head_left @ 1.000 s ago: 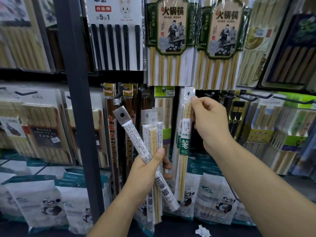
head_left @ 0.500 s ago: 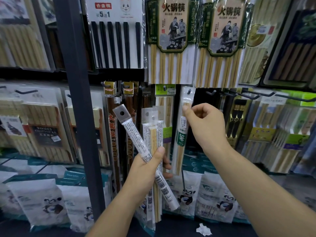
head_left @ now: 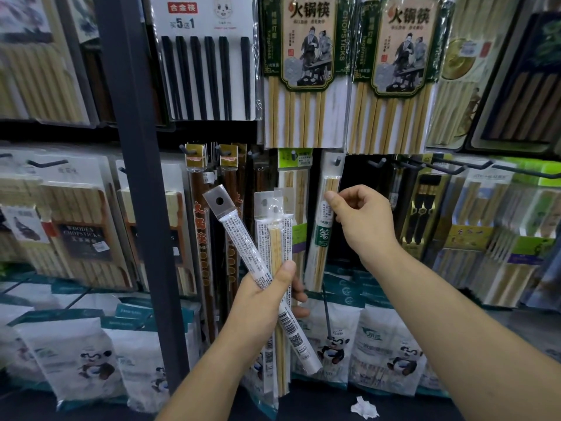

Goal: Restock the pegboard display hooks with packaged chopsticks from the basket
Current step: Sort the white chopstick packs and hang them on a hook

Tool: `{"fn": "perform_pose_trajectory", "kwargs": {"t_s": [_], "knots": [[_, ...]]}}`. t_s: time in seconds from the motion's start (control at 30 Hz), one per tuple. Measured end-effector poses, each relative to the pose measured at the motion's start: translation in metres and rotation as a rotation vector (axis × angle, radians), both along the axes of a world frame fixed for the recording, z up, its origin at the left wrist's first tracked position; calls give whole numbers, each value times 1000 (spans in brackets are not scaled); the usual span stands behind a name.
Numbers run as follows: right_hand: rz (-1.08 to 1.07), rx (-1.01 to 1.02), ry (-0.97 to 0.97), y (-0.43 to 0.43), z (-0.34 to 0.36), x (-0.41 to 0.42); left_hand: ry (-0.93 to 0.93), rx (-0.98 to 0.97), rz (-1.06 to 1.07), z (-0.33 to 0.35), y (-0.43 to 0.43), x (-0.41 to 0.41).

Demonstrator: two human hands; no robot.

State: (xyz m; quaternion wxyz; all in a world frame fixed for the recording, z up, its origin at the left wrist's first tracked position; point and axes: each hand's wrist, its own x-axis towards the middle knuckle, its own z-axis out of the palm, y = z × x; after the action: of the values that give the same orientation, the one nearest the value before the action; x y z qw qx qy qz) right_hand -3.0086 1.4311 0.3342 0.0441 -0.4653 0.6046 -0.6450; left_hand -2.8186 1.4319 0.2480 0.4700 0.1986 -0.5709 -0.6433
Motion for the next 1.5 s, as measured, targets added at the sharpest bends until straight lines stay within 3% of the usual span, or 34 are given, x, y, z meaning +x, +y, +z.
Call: {"fn": "perform_pose_trajectory", "kwargs": {"t_s": [0.23,0.47,0.87,1.1,1.37,1.5], "knots": [[-88,-44,30,16,-4,13,-16,17,2,0,-1,0],[313,119,77,37,-8,53,-12,45,-46,-2,2,-2],[131,-64,-55,38,28,27,-67,41,66,-1,-3,1],[117,5,-142,28,33,20,-145,-113,33,2,-1,2],[83,81,-111,26,22,15,18,68,-5,0,-1,2],[1,78,-111,26,14,13,-6,45,-12,-2,-4,2]]}}
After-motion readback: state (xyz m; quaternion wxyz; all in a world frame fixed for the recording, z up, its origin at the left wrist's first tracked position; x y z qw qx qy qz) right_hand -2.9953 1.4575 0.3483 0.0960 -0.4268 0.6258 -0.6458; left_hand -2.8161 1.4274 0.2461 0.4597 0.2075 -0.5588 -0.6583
